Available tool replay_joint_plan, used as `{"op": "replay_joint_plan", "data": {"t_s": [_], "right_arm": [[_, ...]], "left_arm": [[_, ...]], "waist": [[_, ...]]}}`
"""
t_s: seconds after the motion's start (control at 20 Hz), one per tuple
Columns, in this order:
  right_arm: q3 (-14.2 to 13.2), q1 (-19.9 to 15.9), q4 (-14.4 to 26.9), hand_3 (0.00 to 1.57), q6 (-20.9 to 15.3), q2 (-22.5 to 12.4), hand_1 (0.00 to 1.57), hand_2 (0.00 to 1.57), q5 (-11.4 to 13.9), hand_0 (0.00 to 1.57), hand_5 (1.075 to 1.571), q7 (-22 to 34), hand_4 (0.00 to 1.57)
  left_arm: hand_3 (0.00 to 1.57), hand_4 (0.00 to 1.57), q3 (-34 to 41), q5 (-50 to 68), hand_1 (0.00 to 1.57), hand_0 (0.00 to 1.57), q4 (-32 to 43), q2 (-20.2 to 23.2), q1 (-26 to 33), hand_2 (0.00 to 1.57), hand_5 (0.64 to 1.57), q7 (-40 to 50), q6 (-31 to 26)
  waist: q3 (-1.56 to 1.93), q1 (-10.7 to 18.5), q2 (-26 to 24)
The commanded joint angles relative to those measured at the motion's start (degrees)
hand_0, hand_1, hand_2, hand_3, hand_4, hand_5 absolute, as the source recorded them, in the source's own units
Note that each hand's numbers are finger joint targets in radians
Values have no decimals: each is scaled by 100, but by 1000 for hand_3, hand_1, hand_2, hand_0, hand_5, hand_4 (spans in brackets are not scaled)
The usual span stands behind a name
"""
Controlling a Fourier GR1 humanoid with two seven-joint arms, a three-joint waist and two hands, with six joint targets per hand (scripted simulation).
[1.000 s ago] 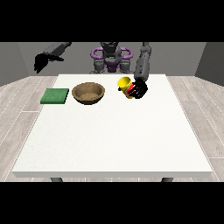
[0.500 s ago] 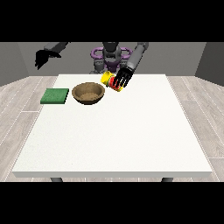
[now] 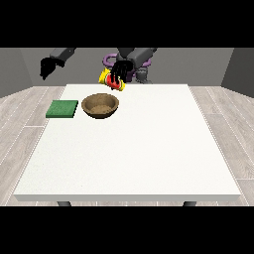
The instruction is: Pick the cup and pour the ball into the bowl, then pick the bowl and place it on the pad
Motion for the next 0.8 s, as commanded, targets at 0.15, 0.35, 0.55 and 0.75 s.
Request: {"op": "replay_joint_plan", "data": {"t_s": [0.15,0.35,0.55,0.75], "right_arm": [[184,-189,271,240,-39,225,0,0,148,0,1538,-29,739],[65,-153,465,232,117,9,0,0,86,0,1537,-37,749],[-150,24,663,208,139,-222,0,116,40,0,1533,-340,754],[-299,-267,814,278,123,-485,0,36,-55,0,1536,-147,755]], "left_arm": [[1571,1136,-1107,-634,488,488,55,-80,-1011,1571,1451,259,-2257],[1571,1202,-1891,-1423,1429,1429,280,-81,-1156,1571,1427,146,-2844],[1571,1277,-2276,-1843,1534,1534,260,-51,-1587,1571,1423,-359,-3440],[1571,1225,-2300,-2006,1507,1507,-192,-81,-1685,1571,1450,-468,-3833]], "waist": [[-9,-237,-207],[-9,-54,-183],[-13,240,-172],[-21,532,-79]]}}
